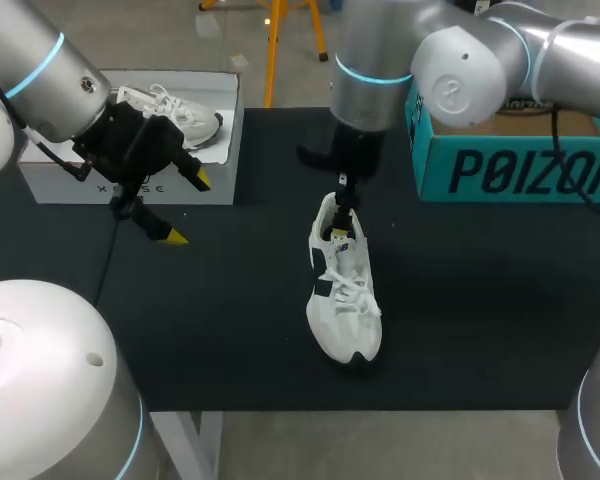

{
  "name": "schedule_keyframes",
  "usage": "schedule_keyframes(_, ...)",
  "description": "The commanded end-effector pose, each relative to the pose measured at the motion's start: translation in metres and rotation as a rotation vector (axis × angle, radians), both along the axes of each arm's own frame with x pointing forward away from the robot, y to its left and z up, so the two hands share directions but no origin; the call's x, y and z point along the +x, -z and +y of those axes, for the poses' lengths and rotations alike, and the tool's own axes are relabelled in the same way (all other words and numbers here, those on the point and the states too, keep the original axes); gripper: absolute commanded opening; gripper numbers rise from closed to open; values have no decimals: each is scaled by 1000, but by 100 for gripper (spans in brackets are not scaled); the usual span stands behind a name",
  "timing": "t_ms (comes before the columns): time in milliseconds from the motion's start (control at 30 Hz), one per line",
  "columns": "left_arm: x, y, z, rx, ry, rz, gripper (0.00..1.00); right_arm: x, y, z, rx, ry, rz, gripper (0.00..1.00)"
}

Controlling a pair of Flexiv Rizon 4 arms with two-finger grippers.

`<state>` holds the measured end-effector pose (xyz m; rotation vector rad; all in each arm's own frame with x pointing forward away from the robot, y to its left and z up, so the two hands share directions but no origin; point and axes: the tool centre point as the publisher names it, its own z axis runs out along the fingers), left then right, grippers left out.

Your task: Take the shoe out of the shoebox, open the shoe tongue, remove and reinsert the insole, then place the shoe into the shoebox

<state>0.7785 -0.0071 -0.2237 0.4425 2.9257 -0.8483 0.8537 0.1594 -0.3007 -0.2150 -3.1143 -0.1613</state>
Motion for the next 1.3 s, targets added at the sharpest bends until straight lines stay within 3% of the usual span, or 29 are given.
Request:
schedule_keyframes(33, 1, 0, 0, 5, 0, 2, 100, 8, 0, 8, -58, -136, -77, 100)
schedule_keyframes(200, 1, 0, 0, 5, 0, 2, 100, 23, 6, 18, -52, -152, -125, 100)
schedule_keyframes(500, 1, 0, 0, 5, 0, 2, 100, 46, 26, 14, -38, -47, -97, 100)
schedule_keyframes(767, 1, 0, 0, 5, 0, 2, 100, 66, 35, 16, -19, -48, -121, 100)
schedule_keyframes(1300, 1, 0, 0, 5, 0, 2, 100, 86, 71, 8, -25, -49, -88, 100)
